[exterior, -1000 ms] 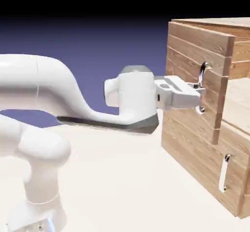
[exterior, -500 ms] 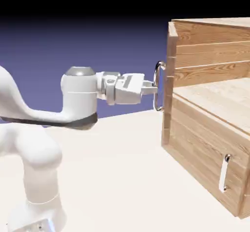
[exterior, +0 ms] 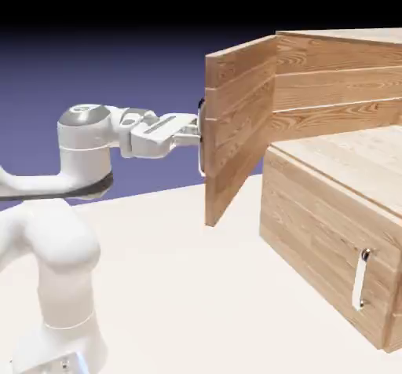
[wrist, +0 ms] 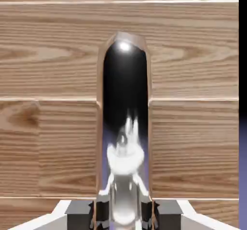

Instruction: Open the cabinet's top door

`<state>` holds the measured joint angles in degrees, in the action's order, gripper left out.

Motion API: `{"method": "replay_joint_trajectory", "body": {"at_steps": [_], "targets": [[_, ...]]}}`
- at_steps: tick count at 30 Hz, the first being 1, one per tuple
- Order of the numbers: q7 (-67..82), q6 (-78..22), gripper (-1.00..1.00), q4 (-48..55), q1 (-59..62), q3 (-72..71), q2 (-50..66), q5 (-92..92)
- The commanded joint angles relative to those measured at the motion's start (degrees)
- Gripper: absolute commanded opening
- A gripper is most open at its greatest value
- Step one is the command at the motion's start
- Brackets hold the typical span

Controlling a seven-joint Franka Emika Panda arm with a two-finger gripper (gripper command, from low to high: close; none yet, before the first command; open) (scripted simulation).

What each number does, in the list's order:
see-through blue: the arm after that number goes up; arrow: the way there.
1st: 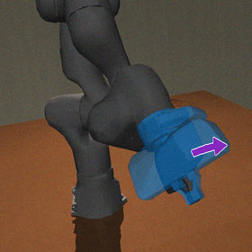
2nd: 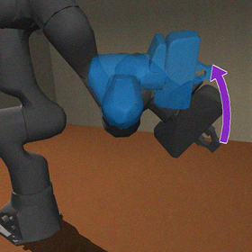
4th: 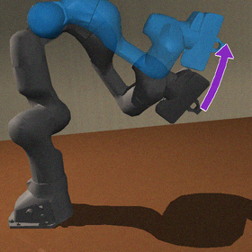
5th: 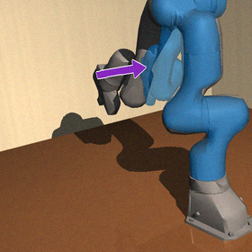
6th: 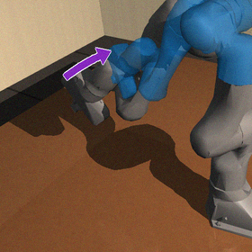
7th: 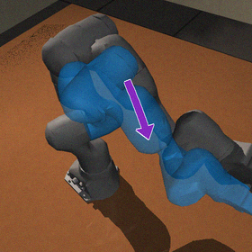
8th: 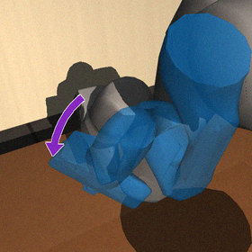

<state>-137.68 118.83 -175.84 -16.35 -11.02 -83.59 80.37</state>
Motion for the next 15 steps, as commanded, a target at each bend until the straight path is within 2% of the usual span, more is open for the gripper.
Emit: {"method": "replay_joint_trajectory", "body": {"at_steps": [1, 8, 15], "targets": [[0.18, -1.59, -1.0, 0.18, -0.62, -2.09, 0.03, -2.25], [-0.08, -12.66, -1.0, 3.86, -3.4, -16.62, 3.35, -16.83], [-1.97, -24.54, -1.0, 12.54, -0.74, -31.15, 10.84, -30.05]]}}
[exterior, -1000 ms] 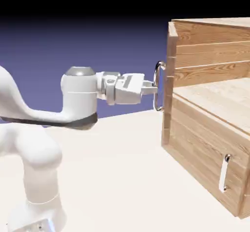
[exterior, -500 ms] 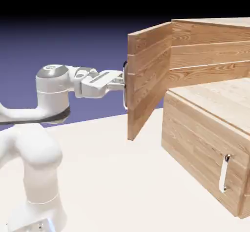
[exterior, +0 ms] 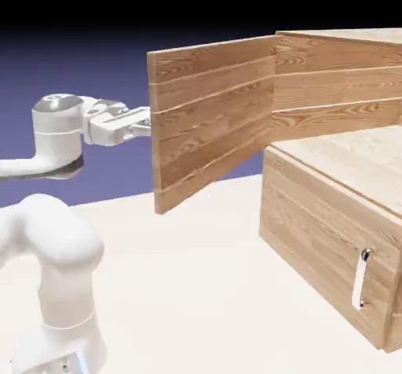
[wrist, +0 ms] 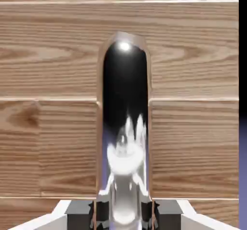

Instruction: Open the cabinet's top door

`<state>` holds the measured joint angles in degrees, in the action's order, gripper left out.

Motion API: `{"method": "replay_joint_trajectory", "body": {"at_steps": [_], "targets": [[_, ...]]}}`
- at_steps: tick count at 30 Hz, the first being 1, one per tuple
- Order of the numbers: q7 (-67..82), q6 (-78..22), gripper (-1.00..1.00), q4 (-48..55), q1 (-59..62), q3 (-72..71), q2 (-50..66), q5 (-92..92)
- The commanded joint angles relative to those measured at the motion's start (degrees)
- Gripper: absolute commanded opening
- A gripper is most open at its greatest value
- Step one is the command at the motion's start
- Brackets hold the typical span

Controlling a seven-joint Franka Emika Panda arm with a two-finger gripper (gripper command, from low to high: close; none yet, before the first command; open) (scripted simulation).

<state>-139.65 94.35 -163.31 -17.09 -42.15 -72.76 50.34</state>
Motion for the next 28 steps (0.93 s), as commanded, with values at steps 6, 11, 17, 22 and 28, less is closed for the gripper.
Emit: {"method": "replay_joint_trajectory", "body": {"at_steps": [6, 11, 17, 22, 28], "targets": [[-1.6, -10.82, -1.0, 11.68, 8.32, -12.22, 6.96, -9.27], [-2.1, -18.77, -1.0, 22.06, 17.43, -20.85, 10.67, -14.45], [-1.55, -27.27, -1.0, 34.52, 29.24, -29.71, 12.44, -18.83], [-0.14, -33.81, -1.0, 44.9, 39.12, -35.81, 12.04, -21.5], [2.49, -41.28, -1.0, 57.36, 50.36, -41.39, 10.06, -23.68]]}}
